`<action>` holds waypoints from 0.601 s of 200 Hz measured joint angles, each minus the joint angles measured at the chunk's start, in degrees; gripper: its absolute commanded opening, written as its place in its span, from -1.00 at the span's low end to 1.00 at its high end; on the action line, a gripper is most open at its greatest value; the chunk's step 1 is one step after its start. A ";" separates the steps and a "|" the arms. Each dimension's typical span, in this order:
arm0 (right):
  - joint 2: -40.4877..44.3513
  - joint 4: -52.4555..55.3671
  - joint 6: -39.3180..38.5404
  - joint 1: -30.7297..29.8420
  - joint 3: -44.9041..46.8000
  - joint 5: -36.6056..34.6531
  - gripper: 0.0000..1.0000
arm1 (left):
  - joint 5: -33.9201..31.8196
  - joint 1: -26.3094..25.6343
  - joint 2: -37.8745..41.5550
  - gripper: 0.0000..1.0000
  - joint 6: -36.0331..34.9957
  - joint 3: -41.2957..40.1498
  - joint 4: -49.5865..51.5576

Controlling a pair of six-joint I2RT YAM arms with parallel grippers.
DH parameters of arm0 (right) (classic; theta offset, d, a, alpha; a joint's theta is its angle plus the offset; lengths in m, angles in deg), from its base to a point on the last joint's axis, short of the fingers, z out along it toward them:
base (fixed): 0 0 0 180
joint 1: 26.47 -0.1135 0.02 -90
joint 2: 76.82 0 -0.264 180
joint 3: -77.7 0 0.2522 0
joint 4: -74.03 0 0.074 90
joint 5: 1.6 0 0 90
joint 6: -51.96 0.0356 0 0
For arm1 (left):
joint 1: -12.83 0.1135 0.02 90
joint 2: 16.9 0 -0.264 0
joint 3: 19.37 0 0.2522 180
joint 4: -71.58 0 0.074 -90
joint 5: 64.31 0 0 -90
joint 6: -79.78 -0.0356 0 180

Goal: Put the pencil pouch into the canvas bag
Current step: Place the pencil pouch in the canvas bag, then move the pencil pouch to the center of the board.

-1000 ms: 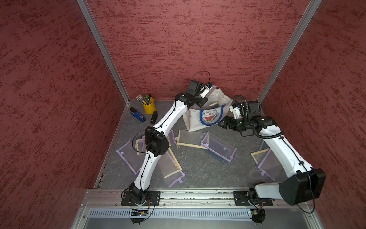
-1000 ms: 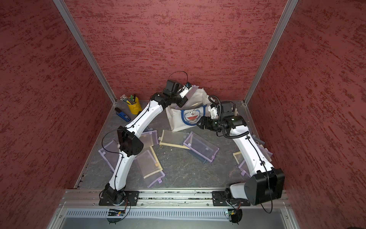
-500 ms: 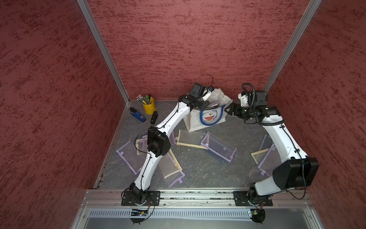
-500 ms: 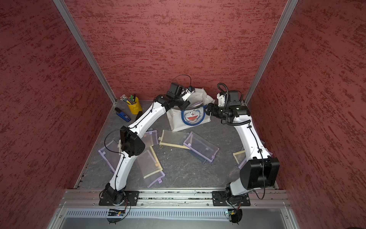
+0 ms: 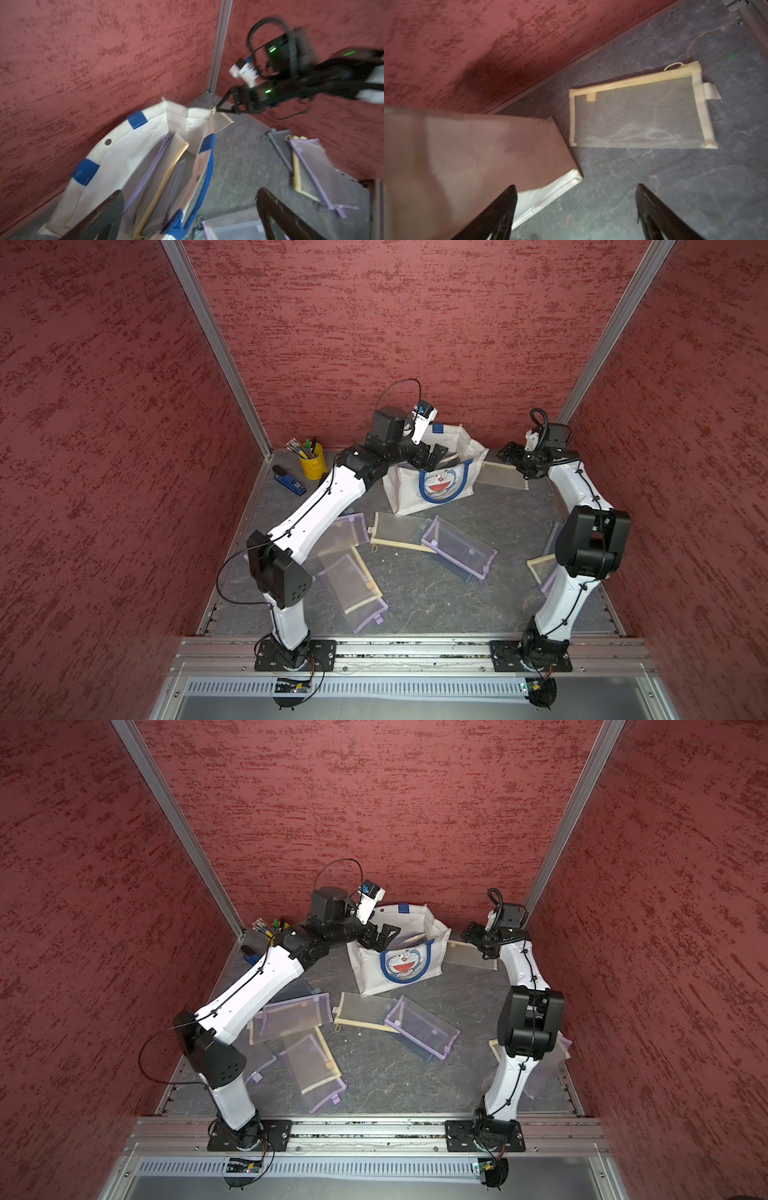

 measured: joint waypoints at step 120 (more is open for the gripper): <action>-27.58 -9.03 9.75 -0.22 -18.05 0.07 0.75 | 3.74 -0.04 8.22 0.99 14.45 -11.37 -1.03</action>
